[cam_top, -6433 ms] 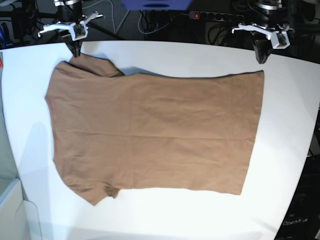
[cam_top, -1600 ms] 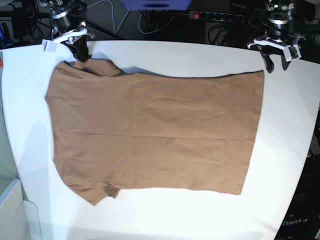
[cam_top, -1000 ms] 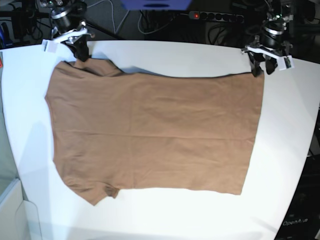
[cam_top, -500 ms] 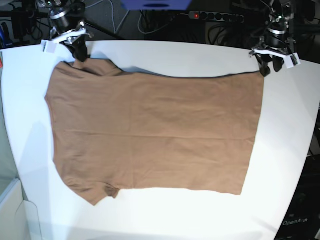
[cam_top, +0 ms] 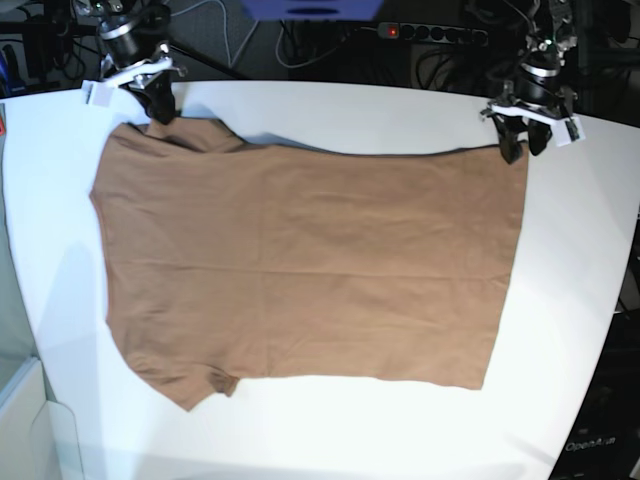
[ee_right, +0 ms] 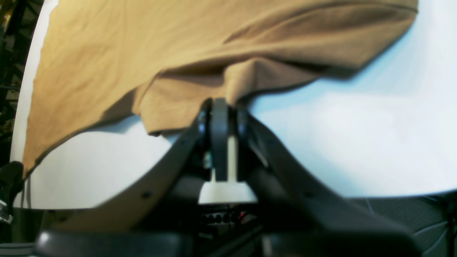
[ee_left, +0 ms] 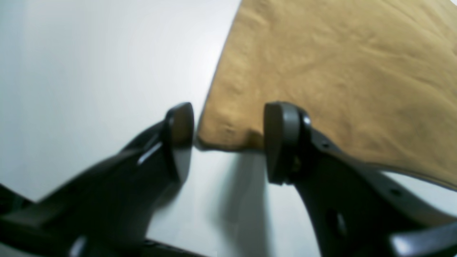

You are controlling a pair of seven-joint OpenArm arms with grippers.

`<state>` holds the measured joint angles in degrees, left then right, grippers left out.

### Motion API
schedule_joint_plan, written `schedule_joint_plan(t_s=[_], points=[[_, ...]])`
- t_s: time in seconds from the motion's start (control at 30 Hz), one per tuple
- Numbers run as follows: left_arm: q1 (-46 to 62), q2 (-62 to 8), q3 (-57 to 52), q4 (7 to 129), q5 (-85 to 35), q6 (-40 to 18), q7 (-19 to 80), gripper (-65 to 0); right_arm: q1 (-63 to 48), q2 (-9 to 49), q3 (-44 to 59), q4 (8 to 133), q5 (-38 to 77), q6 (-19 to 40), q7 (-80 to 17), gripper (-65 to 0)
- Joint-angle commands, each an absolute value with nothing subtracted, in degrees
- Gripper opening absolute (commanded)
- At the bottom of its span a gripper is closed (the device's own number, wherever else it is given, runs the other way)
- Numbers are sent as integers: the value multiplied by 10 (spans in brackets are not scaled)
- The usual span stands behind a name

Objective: Fold the T-shirt properly
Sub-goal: 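Lower the left gripper onto the opposite shoulder corner and grasp, then lift the shoulder edge with both grippers and pull toward the hem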

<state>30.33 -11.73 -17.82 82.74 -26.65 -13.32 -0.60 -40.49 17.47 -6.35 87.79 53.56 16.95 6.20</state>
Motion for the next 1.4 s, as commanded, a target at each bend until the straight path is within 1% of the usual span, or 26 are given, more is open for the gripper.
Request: schedule_joint_plan(t_s=[0.0,0.07,0.1,0.13,0.23,0.27,0.3,0.37,0.6,0.67,0.73,0.8,0.97,1.1,1.27,1.37], points=[[308,-121,-180,831,-269,-134,-1,-346,-410,182,-60,885,539,177,73,-643],[307,-121,-180,831,-269,-134,-1,-348,-410,182,-60,885,539,177,73,-643],[307,-121,-181,831,-269,-134,-1,-361,-410,182,-60,885,539,177,73,-643],[307,-121,-181,831,-270,-134,-1,-398,-410,182,-61,885,539,177,73,-643],[296,-121,-180,831,-269,-134,6,-588,-410,186,-62,885,539,177,73,-643],[295,-121,-182,831,-269,-134,22,-634,-410,189,-62,885,539,177,73,-643],[291,-121,-182,831,-270,-134,44,-640,-410,190,-63,885,539,177,73,-644],[277,-121,-184,832,-270,-134,70,-622,-410,189,-63,885,539,177,73,-644],[284,-120,-192,873,-272,-134,74,-622,-410,190,-61,885,537,177,73,-644],[294,-120,-192,896,-273,-134,74,-622,-410,189,-58,888,510,174,75,-644],[305,-120,-192,918,-273,-134,74,-622,-410,188,-58,890,477,153,78,-644],[313,-120,-192,934,-273,-134,74,-622,-410,188,-58,891,465,150,79,-644],[326,-121,-192,950,-273,-134,74,-622,-412,190,-58,912,461,142,100,-644],[326,-121,-202,950,-273,-134,74,-622,-412,211,-58,938,461,110,102,-644],[326,-119,-217,950,-274,-134,74,-622,-410,230,-58,973,461,88,102,-644],[325,-120,-217,960,-274,-134,75,-622,-409,232,-59,992,461,79,101,-644]])
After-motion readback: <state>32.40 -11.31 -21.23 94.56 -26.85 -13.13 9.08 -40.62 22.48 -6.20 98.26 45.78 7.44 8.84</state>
